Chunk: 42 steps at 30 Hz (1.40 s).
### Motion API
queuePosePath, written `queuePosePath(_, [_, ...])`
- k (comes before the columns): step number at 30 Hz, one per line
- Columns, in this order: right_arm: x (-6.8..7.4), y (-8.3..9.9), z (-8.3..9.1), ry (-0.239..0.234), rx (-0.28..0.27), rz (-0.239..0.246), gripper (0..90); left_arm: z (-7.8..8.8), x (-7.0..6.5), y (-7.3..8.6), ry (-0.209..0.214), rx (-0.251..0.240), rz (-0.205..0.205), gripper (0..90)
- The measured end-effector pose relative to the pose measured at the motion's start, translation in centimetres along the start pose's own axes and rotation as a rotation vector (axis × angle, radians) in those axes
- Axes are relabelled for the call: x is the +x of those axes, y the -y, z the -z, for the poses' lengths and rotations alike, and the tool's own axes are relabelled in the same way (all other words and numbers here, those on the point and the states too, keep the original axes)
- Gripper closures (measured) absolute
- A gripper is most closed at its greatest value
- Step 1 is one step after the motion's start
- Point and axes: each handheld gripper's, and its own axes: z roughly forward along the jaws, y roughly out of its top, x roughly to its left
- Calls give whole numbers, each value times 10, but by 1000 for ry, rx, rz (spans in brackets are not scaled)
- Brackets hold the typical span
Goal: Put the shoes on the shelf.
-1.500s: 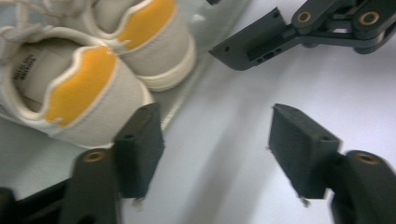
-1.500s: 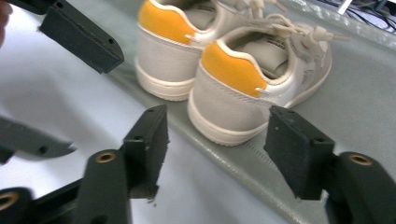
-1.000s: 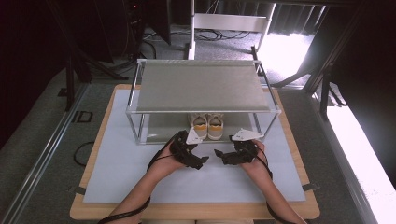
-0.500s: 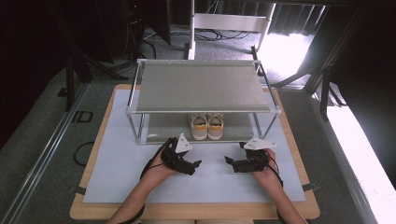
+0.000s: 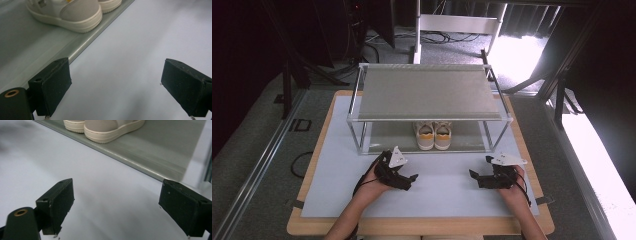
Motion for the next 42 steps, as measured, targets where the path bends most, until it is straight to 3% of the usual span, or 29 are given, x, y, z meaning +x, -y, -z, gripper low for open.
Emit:
queuePosePath(16, [-21,20,19,75,-19,-12,123,23,19,35,-59,-9,42,86])
queuePosePath(29, [-37,32,35,129,-32,-35,123,41,25,57,-119,-27,62,86])
queuePosePath(42, [-41,34,35,109,-39,-64,126,45,26,71,-130,-87,106,86])
